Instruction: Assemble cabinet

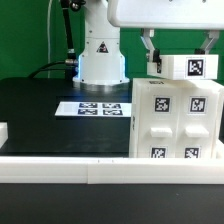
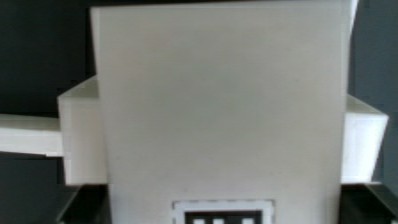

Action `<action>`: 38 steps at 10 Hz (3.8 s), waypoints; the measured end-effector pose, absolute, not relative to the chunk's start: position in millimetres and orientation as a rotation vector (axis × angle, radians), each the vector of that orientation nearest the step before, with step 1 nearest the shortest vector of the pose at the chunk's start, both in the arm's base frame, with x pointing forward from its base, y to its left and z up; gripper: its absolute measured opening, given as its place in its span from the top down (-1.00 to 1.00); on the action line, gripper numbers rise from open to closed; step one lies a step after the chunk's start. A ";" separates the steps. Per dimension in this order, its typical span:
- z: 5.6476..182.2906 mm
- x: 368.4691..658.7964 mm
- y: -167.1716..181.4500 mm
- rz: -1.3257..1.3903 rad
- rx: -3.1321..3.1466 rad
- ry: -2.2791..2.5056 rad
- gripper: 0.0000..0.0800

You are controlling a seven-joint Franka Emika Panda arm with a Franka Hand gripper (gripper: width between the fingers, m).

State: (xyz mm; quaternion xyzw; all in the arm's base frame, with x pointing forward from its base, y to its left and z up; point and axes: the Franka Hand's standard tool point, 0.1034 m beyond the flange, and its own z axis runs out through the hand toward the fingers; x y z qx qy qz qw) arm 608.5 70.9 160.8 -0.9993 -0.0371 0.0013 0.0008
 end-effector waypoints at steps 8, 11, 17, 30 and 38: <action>160.5 608.5 73.5 0.004 -3.119 0.344 -0.40; 160.2 608.9 75.0 -0.024 -3.045 0.706 -0.40; 159.6 611.7 80.1 -0.051 -2.729 1.427 -0.40; 168.2 611.8 94.1 0.024 -2.207 2.070 -0.96; 180.6 616.8 102.0 -0.026 -2.488 1.703 -0.99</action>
Offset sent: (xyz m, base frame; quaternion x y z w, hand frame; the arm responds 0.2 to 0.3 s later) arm 0.0000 0.0000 0.0000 0.0000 0.0000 0.0000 1.0000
